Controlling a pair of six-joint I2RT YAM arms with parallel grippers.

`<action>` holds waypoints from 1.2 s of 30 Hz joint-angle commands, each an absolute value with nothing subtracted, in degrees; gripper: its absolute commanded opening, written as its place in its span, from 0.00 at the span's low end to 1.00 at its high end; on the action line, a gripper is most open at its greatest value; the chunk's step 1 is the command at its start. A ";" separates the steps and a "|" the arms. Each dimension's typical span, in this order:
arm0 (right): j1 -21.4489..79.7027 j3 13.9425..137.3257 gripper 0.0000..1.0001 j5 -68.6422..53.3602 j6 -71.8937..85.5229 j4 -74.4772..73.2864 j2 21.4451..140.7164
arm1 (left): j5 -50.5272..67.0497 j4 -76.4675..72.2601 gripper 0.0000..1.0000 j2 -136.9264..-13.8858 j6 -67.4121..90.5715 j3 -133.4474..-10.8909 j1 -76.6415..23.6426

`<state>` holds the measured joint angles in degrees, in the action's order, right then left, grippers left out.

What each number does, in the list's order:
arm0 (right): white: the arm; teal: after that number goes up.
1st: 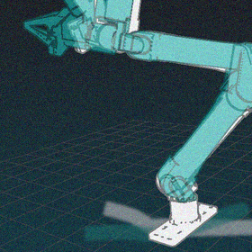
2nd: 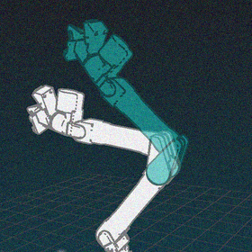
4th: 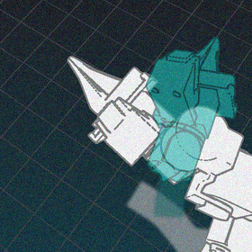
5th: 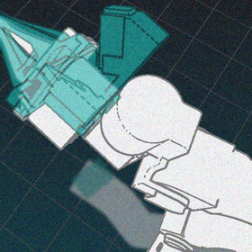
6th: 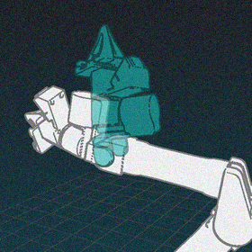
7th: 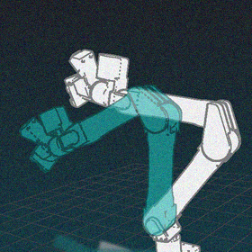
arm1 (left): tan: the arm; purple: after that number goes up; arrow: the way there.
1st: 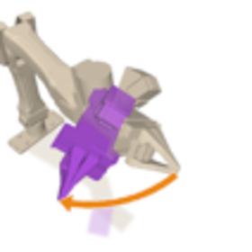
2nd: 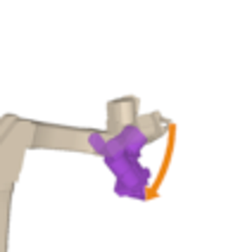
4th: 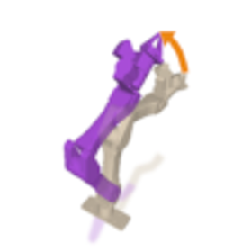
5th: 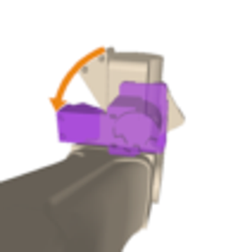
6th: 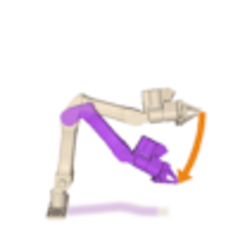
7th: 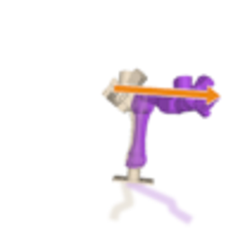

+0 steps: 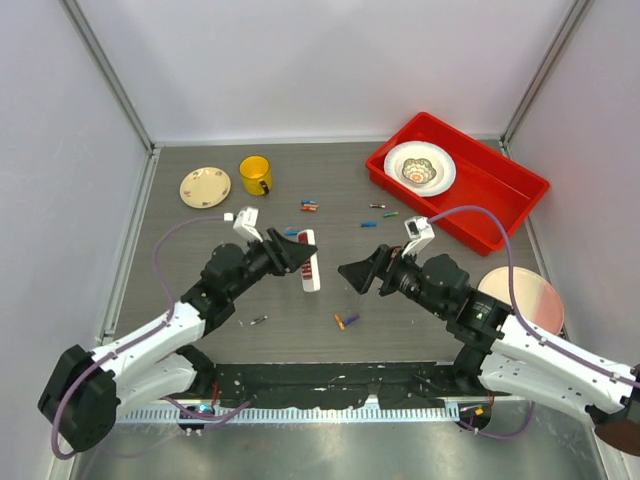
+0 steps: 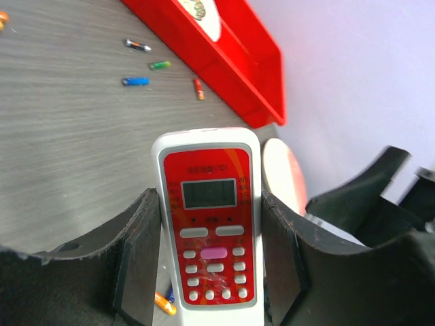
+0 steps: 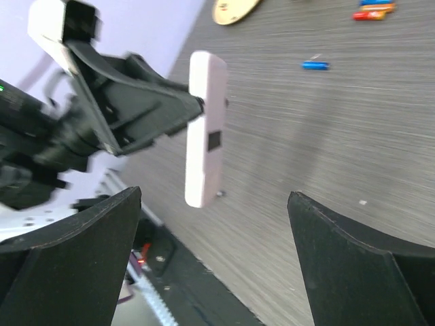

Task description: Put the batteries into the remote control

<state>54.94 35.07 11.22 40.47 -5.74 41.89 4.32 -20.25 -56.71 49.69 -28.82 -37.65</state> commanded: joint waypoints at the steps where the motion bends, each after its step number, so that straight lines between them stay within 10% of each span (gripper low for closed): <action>1: 47.84 31.03 0.94 -8.15 48.50 14.02 41.83 | 12.82 -51.25 0.00 -53.61 59.93 -20.67 -34.29; 36: 44.12 29.62 0.95 -30.85 57.48 42.79 61.26 | 24.08 -76.82 0.00 -64.77 72.77 -19.86 -32.96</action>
<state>44.14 26.81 -29.30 56.75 37.32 60.60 23.24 -71.94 -64.34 72.07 -17.80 -33.23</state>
